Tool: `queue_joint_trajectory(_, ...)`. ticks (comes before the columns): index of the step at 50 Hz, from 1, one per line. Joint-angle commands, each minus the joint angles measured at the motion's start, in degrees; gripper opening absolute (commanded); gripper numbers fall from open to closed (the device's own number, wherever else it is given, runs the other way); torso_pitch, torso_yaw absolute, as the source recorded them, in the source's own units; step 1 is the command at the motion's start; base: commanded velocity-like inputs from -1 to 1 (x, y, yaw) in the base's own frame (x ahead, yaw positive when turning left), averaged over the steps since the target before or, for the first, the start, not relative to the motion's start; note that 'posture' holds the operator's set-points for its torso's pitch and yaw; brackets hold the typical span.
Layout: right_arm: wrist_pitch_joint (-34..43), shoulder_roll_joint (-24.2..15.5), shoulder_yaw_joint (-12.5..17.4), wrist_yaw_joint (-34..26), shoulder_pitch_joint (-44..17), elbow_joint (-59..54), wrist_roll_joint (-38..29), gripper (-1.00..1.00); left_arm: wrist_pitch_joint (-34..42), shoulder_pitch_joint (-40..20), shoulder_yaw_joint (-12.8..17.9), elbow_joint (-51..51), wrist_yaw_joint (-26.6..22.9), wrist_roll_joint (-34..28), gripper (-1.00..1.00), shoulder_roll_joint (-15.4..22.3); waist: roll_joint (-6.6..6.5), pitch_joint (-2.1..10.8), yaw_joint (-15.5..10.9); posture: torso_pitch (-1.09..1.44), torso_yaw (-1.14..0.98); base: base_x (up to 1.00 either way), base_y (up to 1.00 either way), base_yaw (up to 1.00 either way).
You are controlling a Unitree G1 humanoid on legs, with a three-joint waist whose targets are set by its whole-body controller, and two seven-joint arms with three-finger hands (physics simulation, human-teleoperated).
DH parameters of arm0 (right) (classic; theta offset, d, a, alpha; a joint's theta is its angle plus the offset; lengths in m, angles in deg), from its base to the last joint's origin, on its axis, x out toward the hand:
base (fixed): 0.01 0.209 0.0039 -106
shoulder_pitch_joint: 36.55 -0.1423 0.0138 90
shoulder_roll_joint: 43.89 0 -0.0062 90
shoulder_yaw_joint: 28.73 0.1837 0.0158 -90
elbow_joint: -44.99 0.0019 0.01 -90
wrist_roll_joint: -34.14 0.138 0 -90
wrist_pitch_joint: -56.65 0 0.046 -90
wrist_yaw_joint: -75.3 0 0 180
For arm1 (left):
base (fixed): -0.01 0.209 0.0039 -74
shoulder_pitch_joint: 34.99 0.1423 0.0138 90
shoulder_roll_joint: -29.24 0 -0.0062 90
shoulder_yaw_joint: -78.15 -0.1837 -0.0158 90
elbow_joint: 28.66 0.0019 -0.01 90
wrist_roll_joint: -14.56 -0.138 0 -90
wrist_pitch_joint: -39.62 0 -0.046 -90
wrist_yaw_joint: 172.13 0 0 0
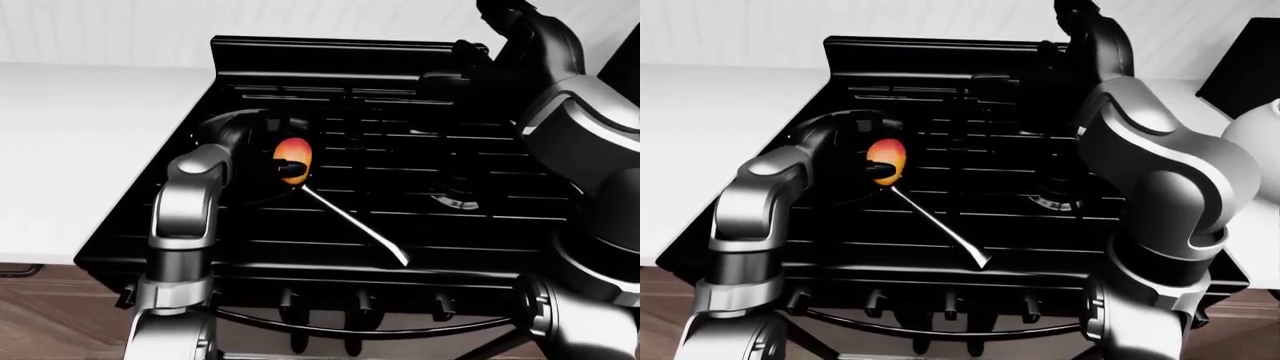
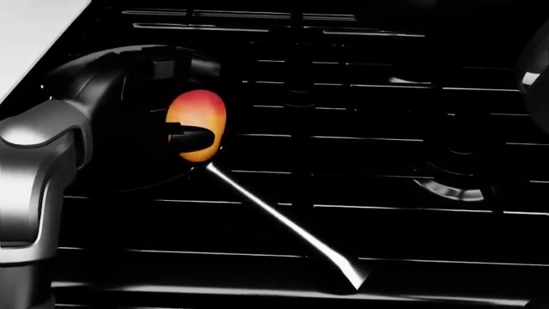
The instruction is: Pick the mango from the pan and place it in the bowl.
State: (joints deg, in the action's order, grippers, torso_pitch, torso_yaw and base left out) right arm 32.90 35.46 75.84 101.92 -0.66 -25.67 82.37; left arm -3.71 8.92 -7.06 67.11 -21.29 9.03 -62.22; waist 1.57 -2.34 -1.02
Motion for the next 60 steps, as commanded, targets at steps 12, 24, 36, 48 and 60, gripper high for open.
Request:
queue_joint_trajectory(12, -1.88, -0.64, 0.59, -0.37, -1.81, 0.78, -0.53, 1.0, -0.36, -0.64, 0.1, -2.41, -1.1, -0.85, 0.28, 0.36, 0.05, 1.46, 0.06, 0.0, 0.0, 0.0, 0.0, 0.0)
queue_joint_trajectory(24, -1.83, -0.59, 0.78, -0.37, -1.72, 0.86, -0.5, 1.0, -0.42, -0.47, -0.2, -2.71, -0.93, -1.55, 0.11, -0.51, 0.07, 1.64, 0.08, 0.0, 0.0, 0.0, 0.0, 0.0)
queue_joint_trajectory(36, -1.95, -0.57, 0.66, -0.49, -1.63, 0.89, -0.58, 1.0, -1.24, -1.15, 0.51, -1.6, 0.22, -1.33, 0.03, -0.49, 0.07, 1.7, -0.02, 0.0, 0.0, 0.0, 0.0, 0.0)
queue_joint_trajectory(48, -1.7, -0.47, 0.74, -0.18, -1.62, 1.25, -0.38, 1.0, -3.04, -3.68, 1.53, 1.82, 3.39, 1.24, -0.07, 0.45, 0.1, 1.44, 0.03, 0.0, 0.0, 0.0, 0.0, 0.0)
queue_joint_trajectory(60, -1.73, -0.47, 0.73, -0.41, -1.86, 0.89, -0.71, 1.0, -3.61, -5.65, 2.17, 3.92, 5.72, 3.06, -0.36, 1.38, 0.08, 1.39, 0.09, 0.0, 0.0, 0.0, 0.0, 0.0)
